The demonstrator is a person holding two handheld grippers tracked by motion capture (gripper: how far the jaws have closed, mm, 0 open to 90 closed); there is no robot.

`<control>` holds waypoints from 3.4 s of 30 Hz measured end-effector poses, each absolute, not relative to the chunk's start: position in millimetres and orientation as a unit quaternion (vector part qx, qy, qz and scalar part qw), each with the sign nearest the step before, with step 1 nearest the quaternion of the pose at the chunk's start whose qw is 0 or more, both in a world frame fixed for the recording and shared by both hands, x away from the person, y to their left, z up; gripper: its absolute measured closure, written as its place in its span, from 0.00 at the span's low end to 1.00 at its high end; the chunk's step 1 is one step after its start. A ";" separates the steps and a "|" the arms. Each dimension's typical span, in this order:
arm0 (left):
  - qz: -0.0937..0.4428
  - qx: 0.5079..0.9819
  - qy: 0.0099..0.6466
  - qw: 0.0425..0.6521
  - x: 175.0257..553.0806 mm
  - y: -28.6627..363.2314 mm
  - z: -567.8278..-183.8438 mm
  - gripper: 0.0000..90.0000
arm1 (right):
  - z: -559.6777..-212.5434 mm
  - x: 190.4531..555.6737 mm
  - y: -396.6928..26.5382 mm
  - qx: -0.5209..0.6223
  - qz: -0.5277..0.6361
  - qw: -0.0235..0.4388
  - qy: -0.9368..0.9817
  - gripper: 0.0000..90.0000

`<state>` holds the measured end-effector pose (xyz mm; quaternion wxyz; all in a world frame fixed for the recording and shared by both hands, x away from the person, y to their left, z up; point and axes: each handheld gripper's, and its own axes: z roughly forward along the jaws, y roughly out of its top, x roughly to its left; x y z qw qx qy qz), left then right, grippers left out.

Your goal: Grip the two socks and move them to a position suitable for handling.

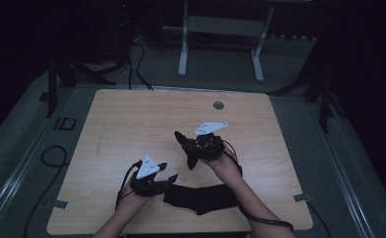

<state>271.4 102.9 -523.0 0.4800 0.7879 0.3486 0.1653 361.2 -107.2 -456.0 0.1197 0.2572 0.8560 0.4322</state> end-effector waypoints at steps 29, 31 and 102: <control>0.251 0.799 0.347 0.423 297.2 41.8 -513.7 0.99 | -455.8 347.8 -122.3 0.273 0.456 0.085 0.843 0.84; 0.255 0.798 0.345 0.423 295.5 45.7 -514.6 1.00 | -458.4 350.5 -127.7 0.281 0.459 0.077 0.839 0.84; 0.177 0.826 0.405 0.349 344.5 105.0 -565.5 1.00 | -548.4 381.9 -220.6 0.399 0.298 0.106 0.861 0.99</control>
